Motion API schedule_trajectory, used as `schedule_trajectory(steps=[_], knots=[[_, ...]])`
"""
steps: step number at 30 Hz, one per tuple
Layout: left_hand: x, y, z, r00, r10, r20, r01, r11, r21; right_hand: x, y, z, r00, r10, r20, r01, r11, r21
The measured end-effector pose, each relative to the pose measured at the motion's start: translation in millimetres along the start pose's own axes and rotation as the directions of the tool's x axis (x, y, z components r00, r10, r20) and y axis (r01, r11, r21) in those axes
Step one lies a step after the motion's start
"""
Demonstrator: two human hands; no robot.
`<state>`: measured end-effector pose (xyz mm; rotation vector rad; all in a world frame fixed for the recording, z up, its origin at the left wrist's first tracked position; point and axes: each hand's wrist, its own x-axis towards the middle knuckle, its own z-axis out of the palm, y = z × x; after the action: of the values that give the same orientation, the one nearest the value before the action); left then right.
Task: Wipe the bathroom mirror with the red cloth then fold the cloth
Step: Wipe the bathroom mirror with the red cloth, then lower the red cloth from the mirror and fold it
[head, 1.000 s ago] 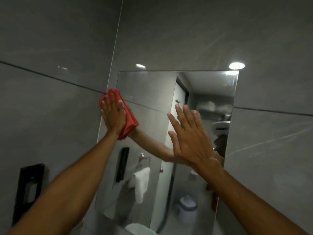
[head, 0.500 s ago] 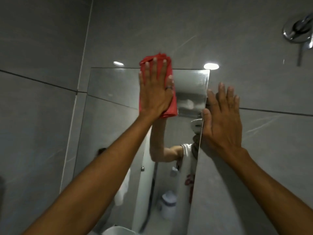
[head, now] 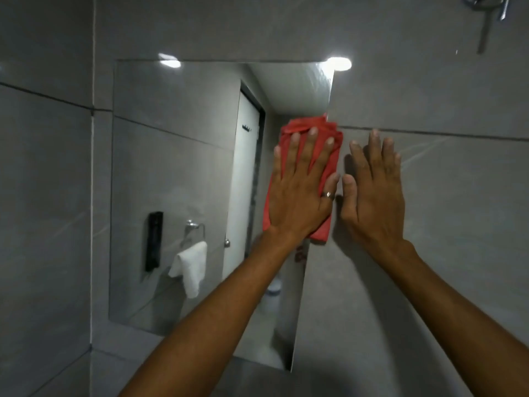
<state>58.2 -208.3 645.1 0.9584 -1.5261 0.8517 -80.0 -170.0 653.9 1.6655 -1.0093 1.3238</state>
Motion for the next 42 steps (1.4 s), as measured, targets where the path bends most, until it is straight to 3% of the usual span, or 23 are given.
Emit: schedule_trajectory(steps=[5, 14, 17, 19, 21, 22, 23, 24, 25, 26, 27, 28, 29, 30, 32, 34, 36, 39, 42], knots=[[-137.6, 0.8, 12.1, 0.993, -0.102, 0.063, 0.103, 0.994, -0.026, -54.5, -9.4, -5.5, 0.994, 0.030, 0.101, -0.033, 0.999, 0.019], [-344.5, 12.8, 39.4, 0.979, 0.020, 0.201, -0.021, 1.000, 0.005, -166.8, -36.8, -32.8, 0.945, 0.063, 0.320, -0.087, 0.994, 0.062], [-380.7, 29.1, 27.8, 0.957, -0.018, 0.290, 0.054, 0.992, -0.116, -208.3, -39.9, -45.7, 0.923, 0.085, 0.376, -0.127, 0.988, 0.090], [-396.5, 42.9, 14.9, 0.918, -0.143, 0.371, 0.245, 0.938, -0.244, -239.5, -37.3, -54.5, 0.898, 0.125, 0.423, -0.191, 0.975, 0.116], [-404.6, 63.4, -7.8, 0.824, -0.316, 0.471, 0.514, 0.765, -0.388, -274.5, -34.9, -66.2, 0.848, 0.196, 0.492, -0.316, 0.932, 0.174], [-404.5, 75.6, -23.2, 0.749, -0.414, 0.517, 0.651, 0.604, -0.459, -295.9, -33.8, -71.6, 0.811, 0.253, 0.528, -0.410, 0.889, 0.203], [-401.4, 85.8, -39.9, 0.634, -0.516, 0.576, 0.772, 0.378, -0.510, -314.7, -35.4, -77.6, 0.764, 0.325, 0.558, -0.516, 0.827, 0.225], [-396.0, 95.4, -54.5, 0.445, -0.592, 0.672, 0.861, 0.076, -0.503, -334.6, -37.6, -82.5, 0.688, 0.413, 0.597, -0.640, 0.732, 0.232], [-394.7, 104.2, -66.6, 0.226, -0.590, 0.775, 0.866, -0.244, -0.437, -357.7, -39.8, -85.9, 0.563, 0.521, 0.641, -0.781, 0.589, 0.207], [-392.6, 109.9, -74.0, 0.068, -0.503, 0.862, 0.784, -0.507, -0.358, -374.2, -41.1, -87.1, 0.387, 0.605, 0.696, -0.903, 0.402, 0.154], [-394.9, 118.8, -83.9, -0.034, -0.382, 0.923, 0.687, -0.680, -0.256, -391.3, -43.7, -88.9, 0.156, 0.621, 0.768, -0.984, 0.168, 0.063], [-397.4, 127.5, -91.0, -0.100, -0.274, 0.957, 0.620, -0.769, -0.155, -402.3, -46.8, -90.4, -0.085, 0.542, 0.836, -0.995, -0.088, -0.044], [-398.4, 136.6, -97.0, -0.142, -0.191, 0.971, 0.573, -0.816, -0.077, -412.5, -49.6, -91.0, -0.279, 0.393, 0.876, -0.935, -0.317, -0.155], [-406.9, 148.0, -101.5, -0.192, -0.174, 0.966, 0.561, -0.827, -0.037, -428.1, -53.0, -95.8, -0.392, 0.235, 0.889, -0.835, -0.498, -0.236], [-428.0, 160.7, -98.3, -0.227, -0.199, 0.953, 0.507, -0.860, -0.059, -448.5, -59.3, -102.5, -0.427, 0.105, 0.898, -0.736, -0.618, -0.277], [-454.0, 164.2, -93.5, -0.274, -0.130, 0.953, 0.421, -0.907, -0.003, -470.7, -63.2, -109.0, -0.433, 0.133, 0.892, -0.768, -0.572, -0.288], [-475.3, 164.0, -92.7, -0.328, -0.101, 0.939, 0.495, -0.865, 0.080, -498.3, -61.9, -113.5, -0.432, 0.184, 0.883, -0.824, -0.480, -0.302], [-527.8, 161.2, -84.5, -0.510, -0.087, 0.855, 0.654, -0.685, 0.320, -538.5, -52.6, -120.6, -0.464, 0.252, 0.849, -0.864, -0.340, -0.371], [-569.0, 161.7, -77.3, -0.587, -0.071, 0.806, 0.723, -0.494, 0.483, -576.0, -43.5, -118.5, -0.483, 0.241, 0.842, -0.873, -0.209, -0.441]])
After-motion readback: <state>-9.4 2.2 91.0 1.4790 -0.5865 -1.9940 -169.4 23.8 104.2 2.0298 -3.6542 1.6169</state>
